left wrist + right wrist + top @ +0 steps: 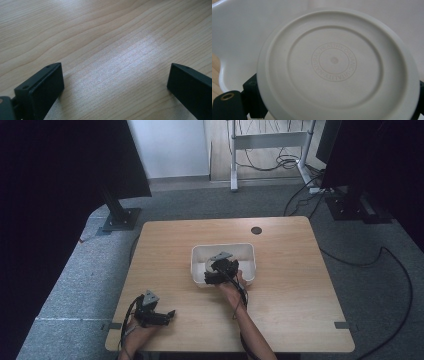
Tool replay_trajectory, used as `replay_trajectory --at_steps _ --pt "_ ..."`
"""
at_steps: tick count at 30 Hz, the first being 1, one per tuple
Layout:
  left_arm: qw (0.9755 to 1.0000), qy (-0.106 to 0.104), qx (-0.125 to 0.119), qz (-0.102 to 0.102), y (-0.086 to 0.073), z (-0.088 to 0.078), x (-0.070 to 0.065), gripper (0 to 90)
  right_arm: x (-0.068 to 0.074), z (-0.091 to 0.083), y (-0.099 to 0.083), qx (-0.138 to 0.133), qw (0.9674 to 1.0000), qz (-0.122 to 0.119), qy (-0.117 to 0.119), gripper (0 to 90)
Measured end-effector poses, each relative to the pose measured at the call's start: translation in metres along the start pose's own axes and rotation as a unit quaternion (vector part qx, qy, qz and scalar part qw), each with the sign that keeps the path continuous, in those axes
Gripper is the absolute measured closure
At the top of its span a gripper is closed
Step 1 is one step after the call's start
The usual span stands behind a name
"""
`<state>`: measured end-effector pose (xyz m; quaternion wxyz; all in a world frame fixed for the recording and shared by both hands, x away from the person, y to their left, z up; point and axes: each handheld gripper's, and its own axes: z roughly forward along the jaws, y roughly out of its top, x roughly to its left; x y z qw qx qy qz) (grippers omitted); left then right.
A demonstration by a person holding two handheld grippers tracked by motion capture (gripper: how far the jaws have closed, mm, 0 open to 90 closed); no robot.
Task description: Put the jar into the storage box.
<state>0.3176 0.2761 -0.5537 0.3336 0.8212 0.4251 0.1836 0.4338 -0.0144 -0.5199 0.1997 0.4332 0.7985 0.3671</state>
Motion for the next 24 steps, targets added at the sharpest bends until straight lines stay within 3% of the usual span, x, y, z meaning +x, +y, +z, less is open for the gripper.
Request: replay_trajectory --at_steps 9,12,24 --pt "1.0 0.0 0.0 0.0 0.0 0.0 0.0 0.6 -0.003 -0.001 0.001 0.007 0.9999 0.001 0.013 8.6" --pt "1.0 0.0 0.0 0.0 0.0 0.0 0.0 0.6 -0.005 -0.001 0.001 0.006 0.9995 0.007 0.029 4.0" --pt "1.0 0.0 0.0 0.0 0.0 0.0 0.0 0.6 -0.007 -0.013 -0.001 -0.01 0.9991 -0.02 0.036 1.9"
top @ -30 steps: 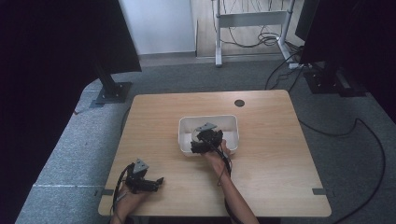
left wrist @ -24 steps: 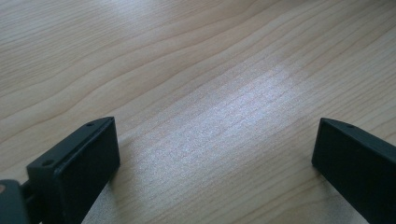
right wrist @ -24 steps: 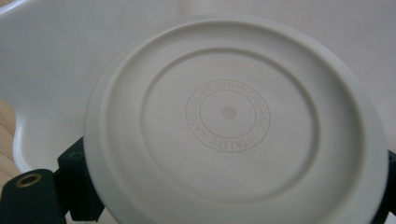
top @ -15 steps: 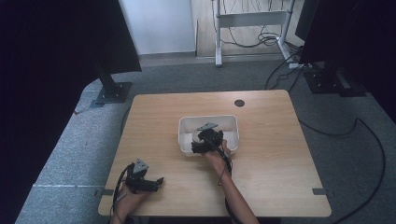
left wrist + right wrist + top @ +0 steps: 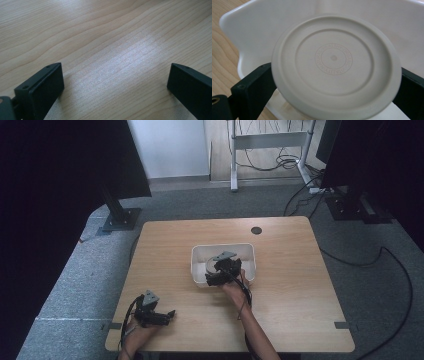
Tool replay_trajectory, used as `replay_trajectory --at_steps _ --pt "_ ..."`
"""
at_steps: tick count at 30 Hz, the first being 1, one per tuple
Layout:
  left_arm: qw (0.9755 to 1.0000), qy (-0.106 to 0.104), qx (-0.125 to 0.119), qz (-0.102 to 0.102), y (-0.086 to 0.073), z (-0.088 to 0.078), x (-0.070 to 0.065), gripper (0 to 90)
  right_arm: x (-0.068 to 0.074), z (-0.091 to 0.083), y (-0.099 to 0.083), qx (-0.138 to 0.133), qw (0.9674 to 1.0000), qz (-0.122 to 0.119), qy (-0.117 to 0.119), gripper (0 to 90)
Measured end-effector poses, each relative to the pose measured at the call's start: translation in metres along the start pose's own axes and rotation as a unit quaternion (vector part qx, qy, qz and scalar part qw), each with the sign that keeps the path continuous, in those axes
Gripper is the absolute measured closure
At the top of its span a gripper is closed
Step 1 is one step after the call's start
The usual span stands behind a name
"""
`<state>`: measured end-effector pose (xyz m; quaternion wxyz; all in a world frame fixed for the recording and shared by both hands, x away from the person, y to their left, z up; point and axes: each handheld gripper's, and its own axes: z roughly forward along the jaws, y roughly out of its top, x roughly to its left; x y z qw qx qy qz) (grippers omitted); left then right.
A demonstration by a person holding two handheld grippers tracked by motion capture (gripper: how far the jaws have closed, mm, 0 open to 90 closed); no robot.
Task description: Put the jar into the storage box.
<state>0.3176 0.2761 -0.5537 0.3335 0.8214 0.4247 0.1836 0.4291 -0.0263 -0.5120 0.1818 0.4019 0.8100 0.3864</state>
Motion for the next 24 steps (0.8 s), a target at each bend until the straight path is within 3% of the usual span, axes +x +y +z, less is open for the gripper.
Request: replay_trajectory --at_steps 24 --pt "1.0 0.0 0.0 -0.001 0.0 0.0 0.0 0.6 0.002 -0.027 -0.003 -0.013 0.9992 -0.037 -0.002 2.5"
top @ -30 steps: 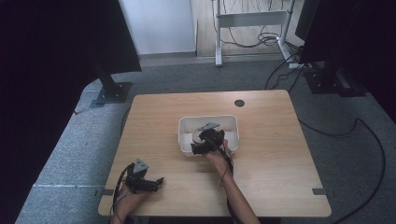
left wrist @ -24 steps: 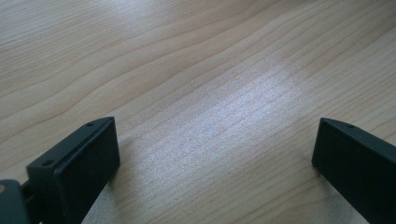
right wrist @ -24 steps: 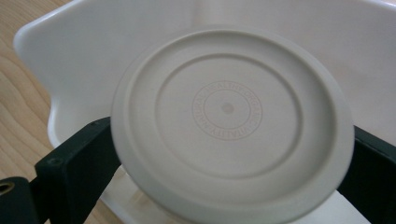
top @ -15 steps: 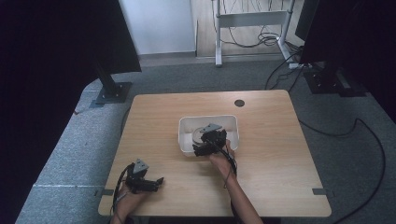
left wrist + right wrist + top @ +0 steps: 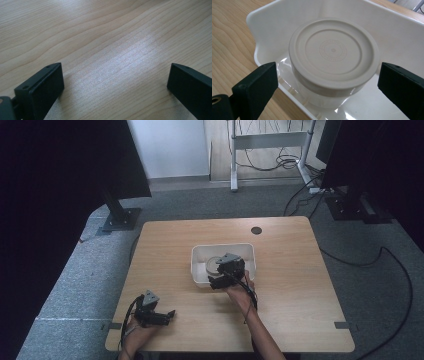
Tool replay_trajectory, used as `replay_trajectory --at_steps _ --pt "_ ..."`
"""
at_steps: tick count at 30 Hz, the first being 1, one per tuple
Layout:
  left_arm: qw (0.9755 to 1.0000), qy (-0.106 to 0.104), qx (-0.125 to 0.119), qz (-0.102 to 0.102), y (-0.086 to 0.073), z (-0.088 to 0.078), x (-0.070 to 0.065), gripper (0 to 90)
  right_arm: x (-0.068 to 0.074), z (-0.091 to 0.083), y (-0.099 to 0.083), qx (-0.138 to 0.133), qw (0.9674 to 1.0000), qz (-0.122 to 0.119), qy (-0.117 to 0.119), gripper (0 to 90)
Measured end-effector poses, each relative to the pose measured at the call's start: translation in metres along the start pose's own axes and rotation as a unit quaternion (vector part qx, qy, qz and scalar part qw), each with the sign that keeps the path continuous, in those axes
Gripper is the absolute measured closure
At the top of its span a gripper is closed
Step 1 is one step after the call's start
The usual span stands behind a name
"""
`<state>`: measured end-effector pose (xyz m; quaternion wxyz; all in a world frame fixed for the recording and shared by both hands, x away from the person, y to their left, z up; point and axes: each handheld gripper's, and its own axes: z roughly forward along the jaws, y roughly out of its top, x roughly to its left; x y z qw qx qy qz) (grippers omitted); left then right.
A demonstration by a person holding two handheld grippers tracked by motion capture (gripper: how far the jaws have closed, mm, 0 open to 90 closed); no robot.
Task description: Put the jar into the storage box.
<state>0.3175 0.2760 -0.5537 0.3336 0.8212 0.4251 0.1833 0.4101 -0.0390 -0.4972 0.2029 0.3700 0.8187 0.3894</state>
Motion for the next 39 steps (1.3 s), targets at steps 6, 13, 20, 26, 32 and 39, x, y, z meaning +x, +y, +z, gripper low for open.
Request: replay_trajectory --at_steps 6,13,20,26,32,39 --pt "1.0 0.0 0.0 0.0 0.0 0.0 0.0 0.6 -0.001 -0.009 -0.002 -0.002 1.0 -0.002 0.001 2.7" --pt "1.0 0.0 0.0 0.0 0.0 0.0 0.0 0.6 -0.001 -0.02 -0.005 -0.008 0.9999 -0.007 0.005 2.8" --pt "1.0 0.001 0.0 0.0 0.0 0.0 0.0 0.6 -0.002 -0.028 -0.009 -0.013 0.9998 -0.015 0.011 3.3" --pt "1.0 0.001 0.0 0.0 0.0 0.0 0.0 0.7 -0.003 -0.034 -0.013 -0.014 0.9997 -0.017 0.013 3.3" --pt "1.0 0.001 0.0 0.0 0.0 0.0 0.0 0.7 -0.003 -0.042 -0.016 -0.017 0.9995 -0.023 0.014 3.2" --pt "1.0 0.001 0.0 0.0 0.0 0.0 0.0 0.7 -0.007 -0.051 -0.021 -0.018 0.9994 -0.024 0.015 3.3"
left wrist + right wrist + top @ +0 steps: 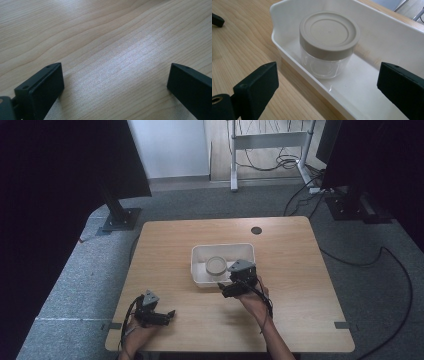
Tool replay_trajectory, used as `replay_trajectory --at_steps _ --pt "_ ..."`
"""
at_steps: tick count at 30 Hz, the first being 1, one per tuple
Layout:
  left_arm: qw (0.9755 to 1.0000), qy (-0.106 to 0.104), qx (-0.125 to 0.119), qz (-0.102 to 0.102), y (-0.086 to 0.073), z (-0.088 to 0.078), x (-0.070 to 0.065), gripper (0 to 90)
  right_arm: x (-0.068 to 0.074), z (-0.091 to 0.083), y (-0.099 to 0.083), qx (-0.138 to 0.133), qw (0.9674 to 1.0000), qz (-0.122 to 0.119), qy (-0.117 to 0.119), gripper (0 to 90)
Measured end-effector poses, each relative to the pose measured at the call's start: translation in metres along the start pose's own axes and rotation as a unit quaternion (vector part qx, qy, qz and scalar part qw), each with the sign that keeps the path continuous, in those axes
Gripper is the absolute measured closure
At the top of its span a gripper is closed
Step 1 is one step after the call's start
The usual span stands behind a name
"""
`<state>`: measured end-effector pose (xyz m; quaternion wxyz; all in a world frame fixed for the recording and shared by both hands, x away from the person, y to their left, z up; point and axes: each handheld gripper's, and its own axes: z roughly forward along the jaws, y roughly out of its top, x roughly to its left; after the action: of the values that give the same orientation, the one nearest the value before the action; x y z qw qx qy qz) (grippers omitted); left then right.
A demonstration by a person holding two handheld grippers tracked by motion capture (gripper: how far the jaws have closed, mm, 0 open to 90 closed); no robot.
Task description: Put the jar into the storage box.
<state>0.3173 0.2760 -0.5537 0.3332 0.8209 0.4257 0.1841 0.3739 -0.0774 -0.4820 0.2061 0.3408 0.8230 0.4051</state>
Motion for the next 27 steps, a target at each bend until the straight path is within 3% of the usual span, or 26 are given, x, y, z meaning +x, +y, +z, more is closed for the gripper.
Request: replay_trajectory --at_steps 27 --pt "1.0 0.0 0.0 0.0 0.0 0.0 0.0 0.6 -0.013 -0.03 -0.026 0.002 1.0 0.007 -0.006 3.2"
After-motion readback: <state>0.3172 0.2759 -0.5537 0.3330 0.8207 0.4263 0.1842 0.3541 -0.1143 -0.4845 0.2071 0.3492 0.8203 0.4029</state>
